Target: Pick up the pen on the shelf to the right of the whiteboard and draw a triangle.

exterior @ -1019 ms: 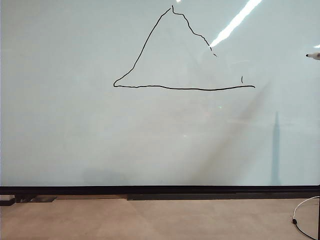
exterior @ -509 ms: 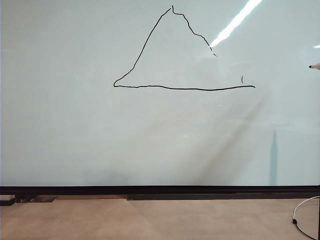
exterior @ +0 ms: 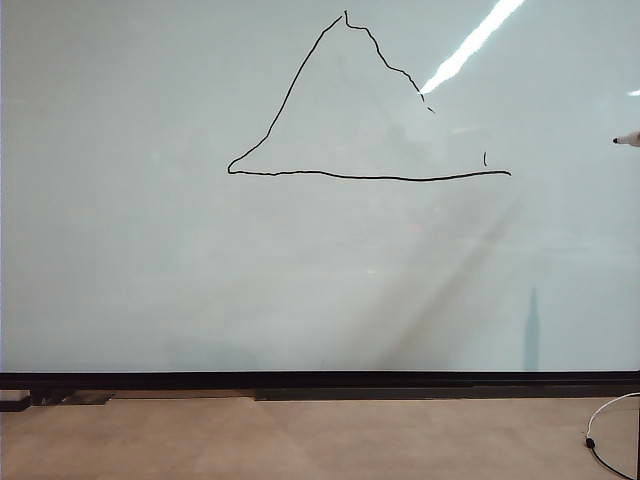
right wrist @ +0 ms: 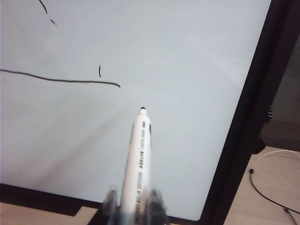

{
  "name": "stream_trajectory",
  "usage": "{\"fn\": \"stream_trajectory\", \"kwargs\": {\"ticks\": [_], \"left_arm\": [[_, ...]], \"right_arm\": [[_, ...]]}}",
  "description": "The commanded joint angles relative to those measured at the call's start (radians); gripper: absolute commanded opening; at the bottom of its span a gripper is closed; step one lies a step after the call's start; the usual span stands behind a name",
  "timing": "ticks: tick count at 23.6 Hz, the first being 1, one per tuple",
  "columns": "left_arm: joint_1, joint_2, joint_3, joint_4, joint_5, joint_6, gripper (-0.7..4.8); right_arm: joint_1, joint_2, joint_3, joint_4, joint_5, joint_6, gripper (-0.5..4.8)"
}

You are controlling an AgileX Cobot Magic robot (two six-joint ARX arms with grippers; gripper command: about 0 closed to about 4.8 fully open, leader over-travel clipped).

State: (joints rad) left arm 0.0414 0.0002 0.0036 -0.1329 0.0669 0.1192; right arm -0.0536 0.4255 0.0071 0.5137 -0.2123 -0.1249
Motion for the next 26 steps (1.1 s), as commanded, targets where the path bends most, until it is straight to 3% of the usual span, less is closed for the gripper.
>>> {"fn": "stream_trajectory", "kwargs": {"ticks": [1, 5, 10, 20, 26], "left_arm": [[0.000, 0.000, 0.003, 0.006, 0.000, 0.001, -0.05], [0.000, 0.000, 0.003, 0.006, 0.000, 0.001, -0.05], [0.000, 0.000, 0.003, 0.006, 0.000, 0.001, -0.05], [0.000, 0.000, 0.003, 0.007, 0.000, 0.001, -0.05], [0.000, 0.000, 0.003, 0.006, 0.000, 0.001, -0.05]], "right_arm": [[0.044, -0.041, -0.007, -0.052, 0.059, -0.025, -0.04], [0.061, -0.135, -0.007, -0.129, 0.065, -0.034, -0.04], [0.063, -0.350, -0.007, -0.355, 0.106, -0.057, -0.04], [0.145, -0.425, -0.007, -0.455, 0.168, -0.062, -0.04], [0.145, -0.425, -0.007, -0.458, 0.166, -0.059, -0.01]]}}
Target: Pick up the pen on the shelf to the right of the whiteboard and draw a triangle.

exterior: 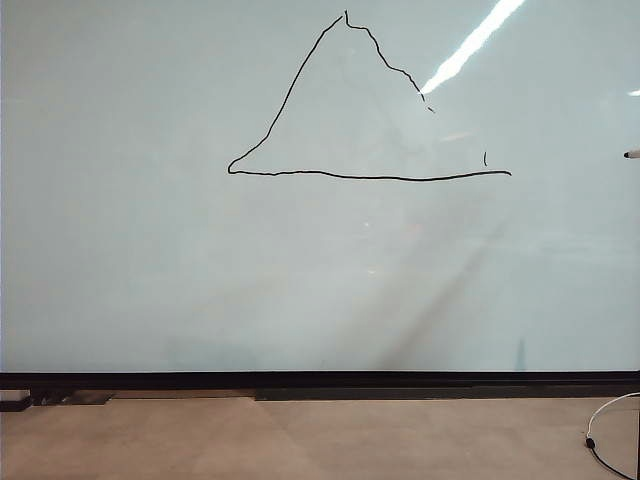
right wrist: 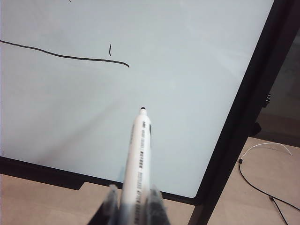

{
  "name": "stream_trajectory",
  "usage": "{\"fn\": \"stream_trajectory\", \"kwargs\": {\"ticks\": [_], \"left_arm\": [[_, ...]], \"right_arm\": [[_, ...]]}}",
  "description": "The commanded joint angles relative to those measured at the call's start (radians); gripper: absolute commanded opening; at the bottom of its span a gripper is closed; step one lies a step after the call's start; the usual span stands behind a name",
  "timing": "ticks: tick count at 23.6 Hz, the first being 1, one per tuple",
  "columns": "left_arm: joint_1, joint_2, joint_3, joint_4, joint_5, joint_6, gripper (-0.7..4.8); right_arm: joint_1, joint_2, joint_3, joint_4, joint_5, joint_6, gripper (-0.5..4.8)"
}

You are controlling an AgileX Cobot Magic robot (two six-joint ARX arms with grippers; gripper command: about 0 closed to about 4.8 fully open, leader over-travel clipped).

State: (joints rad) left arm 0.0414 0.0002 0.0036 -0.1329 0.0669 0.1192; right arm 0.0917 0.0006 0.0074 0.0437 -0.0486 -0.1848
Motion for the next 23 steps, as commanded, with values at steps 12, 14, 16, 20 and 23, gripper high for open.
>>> {"fn": "stream_trajectory", "kwargs": {"ticks": [12, 14, 16, 20, 23], "left_arm": [[0.000, 0.000, 0.003, 0.006, 0.000, 0.001, -0.05], [0.000, 0.000, 0.003, 0.006, 0.000, 0.001, -0.05], [0.000, 0.000, 0.003, 0.006, 0.000, 0.001, -0.05], [0.000, 0.000, 0.003, 0.006, 0.000, 0.001, -0.05], [0.000, 0.000, 0.003, 0.006, 0.000, 0.001, -0.05]], "right_arm": [[0.000, 0.000, -0.007, 0.012, 0.002, 0.025, -0.01], [0.000, 0.000, -0.007, 0.012, 0.002, 0.025, -0.01], [0.000, 0.000, -0.007, 0.012, 0.002, 0.025, -0.01], [0.000, 0.000, -0.007, 0.012, 0.002, 0.025, -0.01], [0.000, 0.000, -0.007, 0.012, 0.002, 0.025, -0.01]]}}
